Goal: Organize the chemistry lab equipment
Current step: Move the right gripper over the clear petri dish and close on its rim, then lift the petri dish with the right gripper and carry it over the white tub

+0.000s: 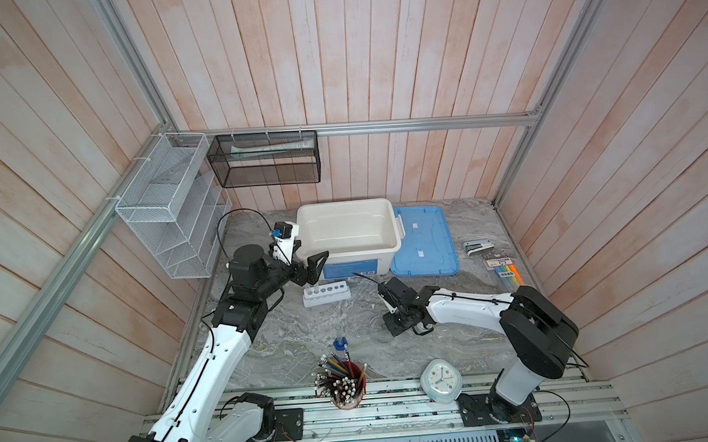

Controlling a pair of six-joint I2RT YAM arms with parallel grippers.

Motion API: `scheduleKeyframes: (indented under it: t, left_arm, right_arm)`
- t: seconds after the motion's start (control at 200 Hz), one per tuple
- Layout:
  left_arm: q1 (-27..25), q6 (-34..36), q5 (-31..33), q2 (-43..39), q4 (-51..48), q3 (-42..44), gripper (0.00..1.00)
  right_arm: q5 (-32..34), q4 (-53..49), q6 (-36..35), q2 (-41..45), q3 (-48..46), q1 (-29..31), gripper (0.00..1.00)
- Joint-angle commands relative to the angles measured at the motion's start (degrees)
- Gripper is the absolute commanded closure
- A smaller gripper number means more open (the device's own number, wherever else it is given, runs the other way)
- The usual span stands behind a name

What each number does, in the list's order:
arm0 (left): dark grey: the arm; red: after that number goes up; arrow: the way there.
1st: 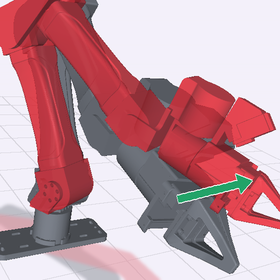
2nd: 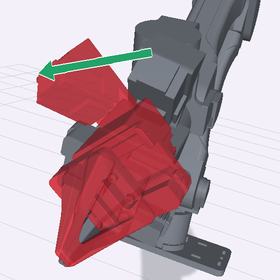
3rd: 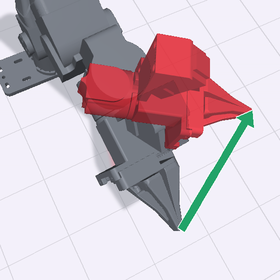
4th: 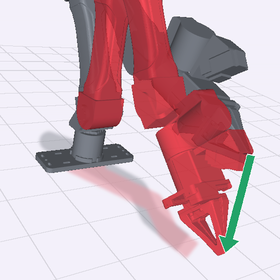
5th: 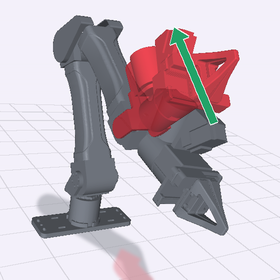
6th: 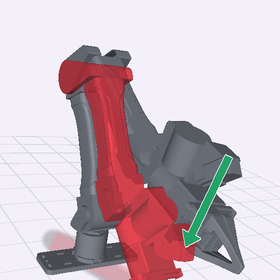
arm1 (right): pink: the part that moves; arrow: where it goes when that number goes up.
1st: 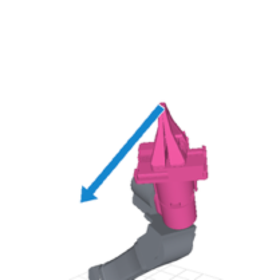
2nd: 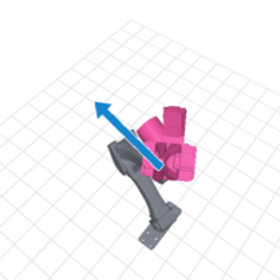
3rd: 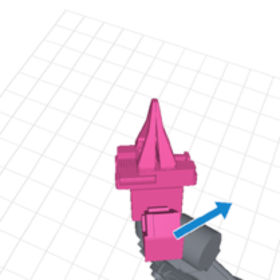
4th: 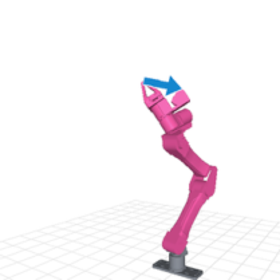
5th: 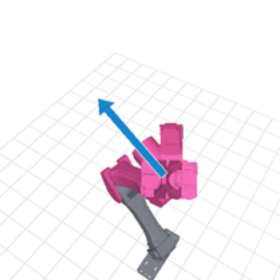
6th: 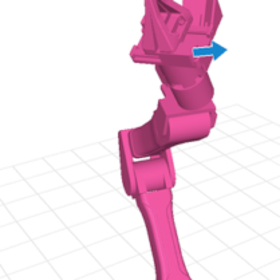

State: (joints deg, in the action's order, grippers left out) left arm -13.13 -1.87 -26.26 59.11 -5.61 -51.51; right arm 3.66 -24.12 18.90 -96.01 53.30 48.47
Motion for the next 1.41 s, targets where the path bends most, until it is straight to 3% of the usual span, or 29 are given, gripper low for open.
scheduleKeyframes:
  t: [0.0, 0.255, 0.495, 0.72, 1.115, 1.4]
  left_arm:
    - [0.2, 0.8, 0.9, -1.0, 0.1, 0.7, 0.04]
    - [0.2, 1.1, 1.6, -0.9, -0.2, 0.5, 0.04]
    - [0.4, 1.0, 1.6, -0.6, -0.3, 0.3, 0.04]
    - [0.6, 0.1, 1.6, -1.3, 0.0, 0.7, 0.04]
    - [1.1, -1.5, 0.5, -1.9, 0.5, 1.0, 0.04]
    - [2.3, -2.0, -0.2, -1.9, 1.0, 1.1, 0.04]
  right_arm:
    - [0.6, -3.4, -2.0, 0.7, 2.2, 0.4, 0.98]
    - [-1.2, -13.3, -8.2, 4.2, 10.0, 0.4, 1.0]
    - [5.6, -24.3, -12.2, 5.6, 24.5, -0.2, 1.0]
    - [8.5, -25.7, -16.9, 2.1, 39.7, -3.6, 1.0]
    - [10.0, -23.6, -22.9, -18.1, 65.7, -10.7, 1.0]
    - [6.0, -26.0, -24.4, -37.8, 88.8, -12.6, 1.0]
